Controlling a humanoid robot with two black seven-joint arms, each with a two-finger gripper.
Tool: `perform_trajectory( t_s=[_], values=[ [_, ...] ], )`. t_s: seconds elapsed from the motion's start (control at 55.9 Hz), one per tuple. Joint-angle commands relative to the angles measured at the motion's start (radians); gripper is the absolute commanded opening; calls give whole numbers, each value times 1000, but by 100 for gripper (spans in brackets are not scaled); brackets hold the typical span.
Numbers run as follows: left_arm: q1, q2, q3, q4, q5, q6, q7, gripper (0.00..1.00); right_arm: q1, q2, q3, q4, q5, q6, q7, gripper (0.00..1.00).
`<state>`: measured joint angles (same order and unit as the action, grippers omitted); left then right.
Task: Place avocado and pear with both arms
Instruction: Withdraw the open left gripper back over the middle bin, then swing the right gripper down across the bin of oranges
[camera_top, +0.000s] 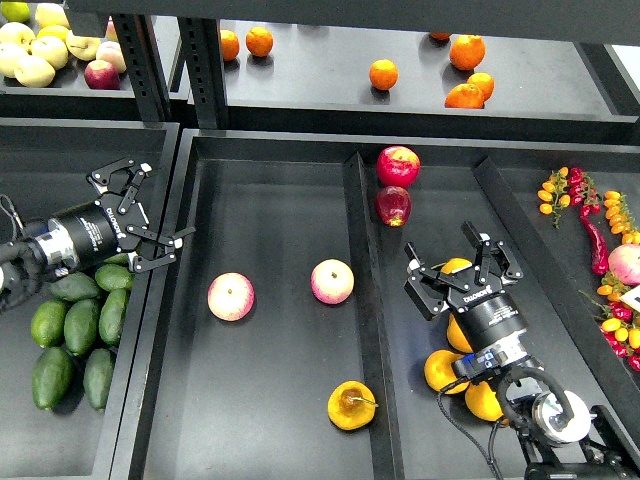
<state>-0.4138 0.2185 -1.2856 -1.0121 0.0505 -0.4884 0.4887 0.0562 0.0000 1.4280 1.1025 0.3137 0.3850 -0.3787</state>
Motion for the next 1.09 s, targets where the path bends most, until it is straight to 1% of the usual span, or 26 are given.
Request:
perform_trajectory(
  t_s=[0.0,0.036,0.054,0.107,0.161,0.304,0.394,0.429,0.447,0.501,0.555,0.644,0.841,0.948,1.073],
  values=[
    [87,-157,-135,-101,-6,0,0,99,-3,0,-12,0,-2,2,-3,99],
    [112,-212,-164,-129,-6,0,0,99,-4,0,-23,0,-2,2,-5,99],
    [121,-218,-179,-144,-6,0,0,99,-4,0,-29,0,-2,2,-5,99],
    [136,-218,-210,-172,-6,0,0,99,-4,0,-41,0,-2,2,-6,99],
    [161,-218,-231,-213,-6,31,0,99,-4,0,-66,2,-2,2,-8,99],
    [234,-218,-221,-290,-6,82,0,99,24,-15,-146,5,-4,3,-9,99],
    [289,-218,-222,-313,-5,99,0,99,73,-99,-207,13,-8,3,-22,99],
    [313,-218,-222,-321,-5,99,0,99,93,-144,-236,20,-16,3,-38,99],
    [338,-218,-224,-335,0,99,0,99,124,-208,-277,31,-27,3,-61,99],
    [354,-218,-224,-341,3,99,0,99,154,-262,-316,33,-33,3,-80,99],
    [369,-218,-222,-342,3,94,0,99,191,-325,-363,34,-38,3,-109,99],
    [394,-218,-216,-344,3,88,0,99,246,-419,-448,40,-36,14,-110,99],
    [432,-218,-190,-355,5,83,0,99,309,-529,-593,40,-74,104,-110,99],
    [434,-218,-176,-358,5,82,0,99,323,-561,-644,30,-143,104,-110,99],
    [434,-218,-156,-361,5,82,0,99,324,-568,-673,2,-228,104,-110,99]
  ],
)
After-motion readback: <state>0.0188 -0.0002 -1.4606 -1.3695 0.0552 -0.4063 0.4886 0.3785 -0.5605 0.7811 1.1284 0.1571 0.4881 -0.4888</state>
